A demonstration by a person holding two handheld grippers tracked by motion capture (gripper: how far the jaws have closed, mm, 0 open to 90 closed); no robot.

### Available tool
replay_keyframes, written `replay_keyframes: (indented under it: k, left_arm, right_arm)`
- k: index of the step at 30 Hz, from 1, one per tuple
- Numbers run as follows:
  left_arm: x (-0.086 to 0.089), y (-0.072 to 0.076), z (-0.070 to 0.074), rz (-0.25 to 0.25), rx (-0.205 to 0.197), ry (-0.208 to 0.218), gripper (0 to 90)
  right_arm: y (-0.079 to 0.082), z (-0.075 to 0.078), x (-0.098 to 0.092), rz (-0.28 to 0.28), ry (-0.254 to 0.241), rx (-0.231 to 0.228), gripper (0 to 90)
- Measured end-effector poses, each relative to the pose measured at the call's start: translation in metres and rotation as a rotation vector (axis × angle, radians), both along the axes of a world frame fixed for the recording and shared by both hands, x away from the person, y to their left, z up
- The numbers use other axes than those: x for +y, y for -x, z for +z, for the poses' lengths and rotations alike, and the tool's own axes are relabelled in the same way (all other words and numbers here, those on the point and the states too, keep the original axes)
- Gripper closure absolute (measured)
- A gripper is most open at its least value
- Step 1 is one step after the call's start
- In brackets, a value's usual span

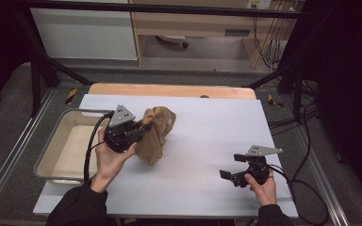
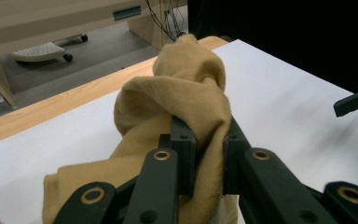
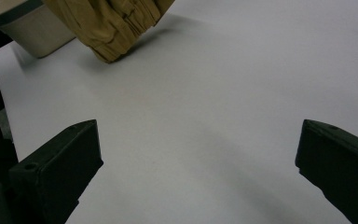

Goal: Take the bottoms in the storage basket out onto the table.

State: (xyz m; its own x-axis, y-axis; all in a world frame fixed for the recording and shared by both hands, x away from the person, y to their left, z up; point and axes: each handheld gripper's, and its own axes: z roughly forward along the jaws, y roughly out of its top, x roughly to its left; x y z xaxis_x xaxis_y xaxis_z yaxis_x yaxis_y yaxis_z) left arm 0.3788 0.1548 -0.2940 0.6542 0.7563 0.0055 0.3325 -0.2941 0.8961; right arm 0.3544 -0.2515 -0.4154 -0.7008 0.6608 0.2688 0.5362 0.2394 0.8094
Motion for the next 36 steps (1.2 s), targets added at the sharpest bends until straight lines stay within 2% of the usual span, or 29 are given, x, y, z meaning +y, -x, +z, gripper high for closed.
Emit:
replay_keyframes:
  k: [5, 19, 36]
  left_arm:
    - [-0.005, -0.002, -0.002, -0.026, 0.018, 0.027, 79.8]
    - [-0.031, -0.009, -0.006, -0.057, 0.02, 0.033, 79.8]
    - [-0.062, -0.025, -0.013, -0.066, 0.03, 0.044, 79.6]
  right_arm:
    - [0.0, 0.0, 0.0, -0.001, -0.001, 0.0, 0.7]
    - [0.0, 0.0, -0.001, 0.0, 0.0, -0.005, 0.7]
    - [0.0, 0.001, -0.001, 0.001, -0.002, -0.006, 0.7]
